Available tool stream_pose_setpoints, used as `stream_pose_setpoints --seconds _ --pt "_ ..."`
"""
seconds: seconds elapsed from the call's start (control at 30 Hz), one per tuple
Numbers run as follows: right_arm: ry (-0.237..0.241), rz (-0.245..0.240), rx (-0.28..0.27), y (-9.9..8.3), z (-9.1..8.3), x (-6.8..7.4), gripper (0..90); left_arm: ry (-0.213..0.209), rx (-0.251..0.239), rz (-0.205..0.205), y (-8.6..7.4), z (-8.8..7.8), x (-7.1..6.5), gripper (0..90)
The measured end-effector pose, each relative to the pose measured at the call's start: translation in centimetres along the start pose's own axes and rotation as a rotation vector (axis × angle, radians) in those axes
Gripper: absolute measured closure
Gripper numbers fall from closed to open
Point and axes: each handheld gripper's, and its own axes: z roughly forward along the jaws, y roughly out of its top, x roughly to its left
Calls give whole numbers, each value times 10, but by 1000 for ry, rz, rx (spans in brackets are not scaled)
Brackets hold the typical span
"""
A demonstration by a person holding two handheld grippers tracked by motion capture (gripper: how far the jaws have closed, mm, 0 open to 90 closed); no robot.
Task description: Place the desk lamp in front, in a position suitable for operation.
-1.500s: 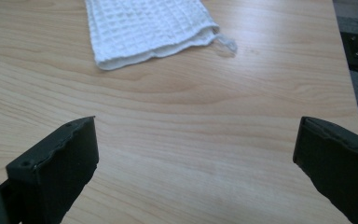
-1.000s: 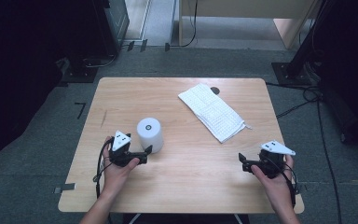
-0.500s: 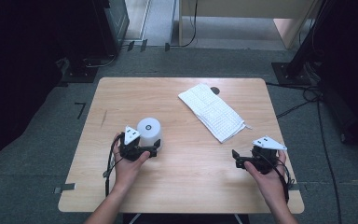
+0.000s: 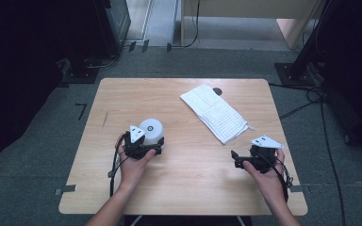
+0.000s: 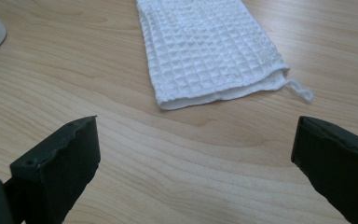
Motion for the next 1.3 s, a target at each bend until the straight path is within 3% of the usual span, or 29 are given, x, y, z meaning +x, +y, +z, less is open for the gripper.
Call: stream_pose_setpoints --seconds 0.2,0.37,0.53,0.57,0.73,0.77,0.83,1.07,1.17,1.23,1.27,1.3 --pt "7 -4 -7 7 8 4 36 0 2 41 2 -3 -1 79" --pt "-2 -23 -26 20 25 6 119 -52 4 53 1 -9 -3 82" --pt "-42 -40 -48 32 47 2 233 -90 -13 89 1 -20 -8 82" --pt "-35 -33 -38 36 58 -2 248 -109 -19 90 0 -24 -10 82" --pt "-36 24 -32 38 77 -7 335 -142 -25 116 -5 -30 -17 82" --pt "-67 35 -8 38 87 -7 334 -146 -25 123 -5 -31 -18 82" --pt "-81 36 25 36 98 -8 335 -160 -29 138 -9 -32 -22 82" --pt "-95 29 53 29 118 -5 400 -176 -23 151 -14 -34 -25 82" --pt "-106 22 50 27 120 -5 457 -183 -26 152 -15 -35 -26 82" --pt "-85 30 51 26 120 -6 587 -186 -24 155 -15 -35 -26 82" --pt "-59 27 56 26 118 -5 723 -188 -24 156 -16 -35 -26 82" --pt "-59 27 56 26 118 -5 723 -188 -24 156 -16 -35 -26 82"
